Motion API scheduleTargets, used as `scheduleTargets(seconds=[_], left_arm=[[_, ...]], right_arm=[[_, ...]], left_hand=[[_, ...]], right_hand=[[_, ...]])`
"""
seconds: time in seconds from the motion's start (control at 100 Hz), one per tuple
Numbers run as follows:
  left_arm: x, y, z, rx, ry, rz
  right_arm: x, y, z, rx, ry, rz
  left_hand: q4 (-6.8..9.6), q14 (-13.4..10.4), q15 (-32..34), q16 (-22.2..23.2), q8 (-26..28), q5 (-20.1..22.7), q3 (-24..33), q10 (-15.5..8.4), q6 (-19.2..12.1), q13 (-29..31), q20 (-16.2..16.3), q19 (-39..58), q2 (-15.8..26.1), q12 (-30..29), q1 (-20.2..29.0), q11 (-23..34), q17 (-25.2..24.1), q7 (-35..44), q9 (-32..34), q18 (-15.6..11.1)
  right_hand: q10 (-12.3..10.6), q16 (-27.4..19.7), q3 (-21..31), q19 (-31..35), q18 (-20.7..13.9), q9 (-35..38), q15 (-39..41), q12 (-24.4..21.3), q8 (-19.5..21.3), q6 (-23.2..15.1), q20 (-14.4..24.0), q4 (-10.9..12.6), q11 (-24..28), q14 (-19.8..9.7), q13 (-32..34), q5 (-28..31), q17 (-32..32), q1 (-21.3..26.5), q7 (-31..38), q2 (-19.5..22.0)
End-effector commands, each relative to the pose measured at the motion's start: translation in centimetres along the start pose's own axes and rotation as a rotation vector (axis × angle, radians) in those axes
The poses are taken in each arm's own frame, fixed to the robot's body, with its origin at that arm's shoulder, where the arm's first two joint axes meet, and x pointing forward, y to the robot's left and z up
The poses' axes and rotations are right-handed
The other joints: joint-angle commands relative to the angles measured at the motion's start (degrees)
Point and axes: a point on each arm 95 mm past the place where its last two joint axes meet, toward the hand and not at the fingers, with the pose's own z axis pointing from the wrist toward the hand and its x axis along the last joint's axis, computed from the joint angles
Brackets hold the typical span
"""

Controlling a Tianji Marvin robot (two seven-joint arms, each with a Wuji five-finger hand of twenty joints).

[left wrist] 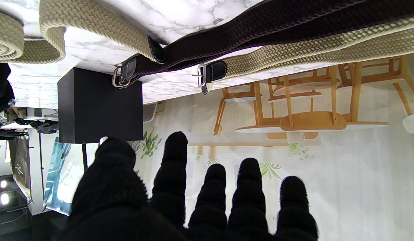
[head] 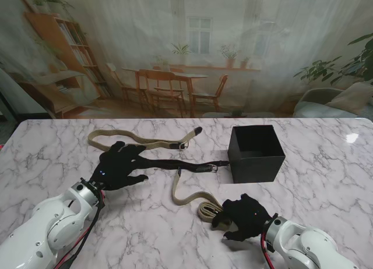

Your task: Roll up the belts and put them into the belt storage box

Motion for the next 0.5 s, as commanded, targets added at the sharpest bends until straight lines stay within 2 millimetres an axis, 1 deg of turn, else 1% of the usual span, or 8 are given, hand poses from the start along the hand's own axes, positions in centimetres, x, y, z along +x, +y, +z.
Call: scheduleTargets(seconds=[0.0,0.08,0.11,0.18,0.3,0.37,0.43,0.49], left_arm=[[0.1,0.2,0.0,-0.015,0.001,-0.005],[0.1,0.2,0.0,-0.014,0.0,-0.005],[0.1,0.2,0.0,-0.014,0.0,-0.006],[0.0,0.2,0.0,-0.013,-0.001,-0.007],[0.0,0.2,0.0,-0.013,-0.001,-0.007],[0.0,0.2,0.0,-0.012,-0.001,-0.007],[0.0,0.2,0.0,-0.011,-0.001,-0.007],[0.0,0.2,-0.1,-0.011,-0.001,-0.007]], right_arm=[[0.5,0.2,-0.2,0.006,0.008,0.003],[0.7,0.3,-0.1,0.012,0.005,-0.005],[0.8,0.3,-0.1,0.013,0.004,-0.011],[0.8,0.3,0.0,0.012,-0.002,-0.02],[0.9,0.3,0.3,0.015,-0.016,-0.011],[0.9,0.2,0.6,0.024,-0.03,0.007],[0.7,0.1,0.9,0.023,-0.041,0.023],[0.6,-0.1,1.2,0.028,-0.052,0.042]], left_hand=[[0.79,0.59,-1.14,0.43,-0.56,-1.37,-1.24,0.4,1.22,-0.02,-0.72,-1.56,2.52,-0.46,0.41,-0.65,-1.04,-0.24,-2.54,1.85],[0.79,0.54,-1.16,0.42,-0.55,-1.37,-1.23,0.36,1.15,-0.04,-0.72,-1.57,2.57,-0.46,0.42,-0.63,-1.07,-0.22,-2.5,1.83],[0.8,0.55,-1.14,0.43,-0.56,-1.4,-1.21,0.37,1.17,0.01,-0.72,-1.56,2.54,-0.46,0.47,-0.64,-1.05,-0.23,-2.52,1.83],[0.8,0.55,-1.14,0.43,-0.55,-1.32,-1.21,0.32,1.15,-0.02,-0.72,-1.56,2.52,-0.45,0.47,-0.62,-1.08,-0.19,-2.51,1.87],[0.79,0.53,-1.16,0.42,-0.54,-1.32,-1.23,0.4,1.08,-0.05,-0.72,-1.56,2.51,-0.46,0.41,-0.64,-1.08,-0.18,-2.56,1.87],[0.79,0.53,-1.16,0.42,-0.55,-1.39,-1.23,0.39,1.19,-0.07,-0.73,-1.58,2.54,-0.47,0.4,-0.65,-1.1,-0.21,-2.58,1.8],[0.79,0.52,-1.17,0.42,-0.54,-1.33,-1.22,0.42,1.21,-0.1,-0.74,-1.59,2.54,-0.47,0.41,-0.67,-1.11,-0.18,-2.64,1.82],[0.79,0.45,-1.17,0.42,-0.53,-1.31,-1.24,0.36,1.12,-0.09,-0.73,-1.59,2.59,-0.46,0.34,-0.64,-1.1,-0.16,-2.58,1.78]], right_hand=[[0.09,-1.17,-1.92,-0.6,-0.68,-4.43,-1.2,-2.03,-0.82,-0.46,1.42,1.25,-3.0,1.15,-3.33,-1.13,-1.95,-1.96,1.09,1.22],[0.58,-3.9,-2.81,-2.27,0.6,-7.71,-5.11,-6.48,-0.97,-0.76,1.84,1.2,-7.0,2.55,-7.47,0.02,-4.49,-1.73,2.33,1.36],[1.13,-7.12,-3.11,-3.44,1.43,-8.63,-9.52,-9.22,-1.25,-0.82,2.18,1.18,-8.95,3.51,-9.45,0.05,-5.97,-1.78,2.39,1.36],[1.6,-10.2,-3.28,-5.04,2.58,-9.8,-13.58,-11.98,-1.19,-0.78,2.28,1.2,-10.83,4.66,-10.75,0.89,-7.57,-1.57,2.93,1.28],[3.01,-17.2,-3.34,-12.38,7.02,-11.59,-22.92,-19.24,-1.14,-0.5,-1.6,1.13,-14.72,7.54,-12.37,2.44,-10.74,-1.39,3.43,1.0],[4.95,-20.33,-3.05,-15.3,8.41,-13.25,-26.63,-21.35,-0.93,-0.05,-4.46,1.11,-16.51,9.49,-13.19,4.12,-11.32,-0.98,4.21,0.86],[6.03,-20.88,-2.7,-15.25,8.95,-13.44,-26.83,-21.96,-0.9,0.55,-5.07,1.1,-17.38,9.87,-12.27,5.05,-10.57,-0.79,4.56,0.69],[6.2,-20.85,-2.4,-14.54,8.98,-13.56,-26.34,-22.38,-0.99,1.2,-5.16,1.09,-18.07,9.48,-10.8,5.04,-9.24,-0.4,4.47,0.64]])
